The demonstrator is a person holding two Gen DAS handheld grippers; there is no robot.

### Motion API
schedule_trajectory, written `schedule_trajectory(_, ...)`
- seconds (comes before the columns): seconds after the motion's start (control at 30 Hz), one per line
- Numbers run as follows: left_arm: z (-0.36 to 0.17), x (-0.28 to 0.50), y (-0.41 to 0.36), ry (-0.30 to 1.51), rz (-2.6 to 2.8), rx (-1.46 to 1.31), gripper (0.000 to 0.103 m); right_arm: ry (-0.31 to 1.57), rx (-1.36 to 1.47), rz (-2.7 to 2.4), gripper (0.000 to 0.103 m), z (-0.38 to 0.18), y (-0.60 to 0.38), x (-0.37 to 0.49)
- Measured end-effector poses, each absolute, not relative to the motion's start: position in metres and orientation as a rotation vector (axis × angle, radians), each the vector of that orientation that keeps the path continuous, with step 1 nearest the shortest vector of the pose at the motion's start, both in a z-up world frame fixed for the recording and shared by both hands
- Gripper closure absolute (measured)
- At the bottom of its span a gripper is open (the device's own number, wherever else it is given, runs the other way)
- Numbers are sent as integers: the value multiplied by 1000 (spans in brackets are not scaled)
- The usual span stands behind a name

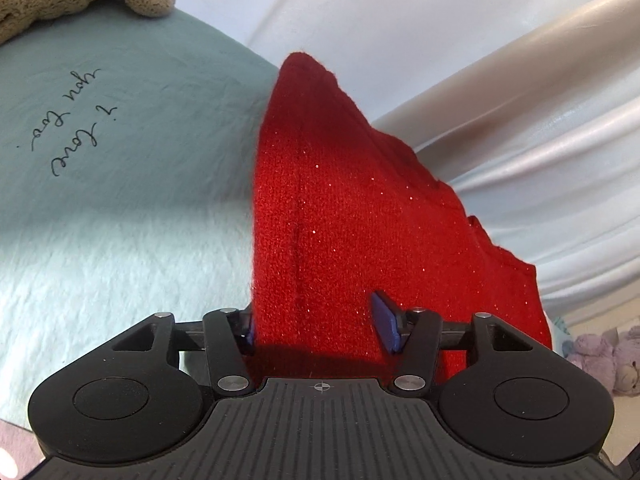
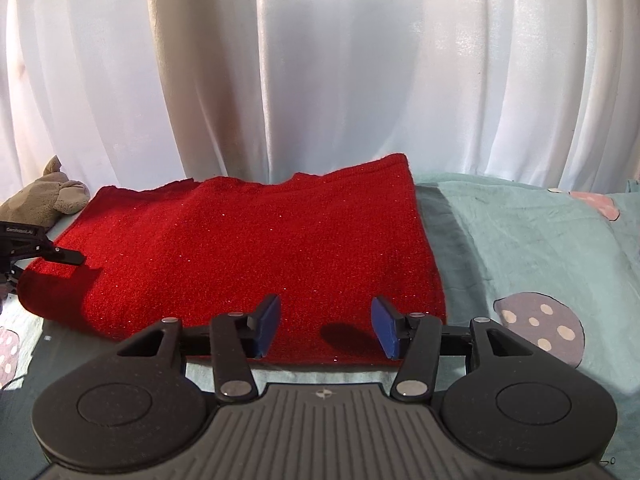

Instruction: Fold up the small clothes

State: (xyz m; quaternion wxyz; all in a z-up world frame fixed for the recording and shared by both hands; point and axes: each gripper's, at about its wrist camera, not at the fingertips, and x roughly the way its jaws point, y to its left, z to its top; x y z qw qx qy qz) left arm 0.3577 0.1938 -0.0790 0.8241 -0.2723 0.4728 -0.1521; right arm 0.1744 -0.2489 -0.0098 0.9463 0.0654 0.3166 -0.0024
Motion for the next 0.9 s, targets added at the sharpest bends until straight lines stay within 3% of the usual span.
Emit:
schedule_trajectory(0.1, -77, 358, 201, 988, -369, -633, 64, 628, 116, 30, 63, -10, -239, 173)
schedule_trajectory(0.17, -75, 356, 210, 939, -418, -691, 64, 629, 93, 44, 65, -10, -232, 175)
schedule_trajectory(0.4, -88, 366, 207, 977, -416, -692, 35, 620, 25, 90, 78, -13, -199, 194)
schedule_trajectory(0.43, -88, 369, 205, 981, -423, -698, 36, 620, 10, 104, 78, -14, -193, 198)
schedule_trajectory(0.5, -89, 374, 201, 1002, -420, -673, 56, 625, -18, 127, 78, -17, -181, 206)
schedule_trajectory(0.6, -86, 375, 202, 1006, -424, -685, 67, 621, -61, 165, 78, -20, -163, 217)
schedule_trajectory(0.77, -63, 370, 197, 983, -408, -702, 69, 572, -117, 173, 91, -19, -143, 229)
schedule_trajectory(0.9, -33, 370, 181, 978, -391, -701, 69, 534, -157, 167, 92, -29, -133, 232)
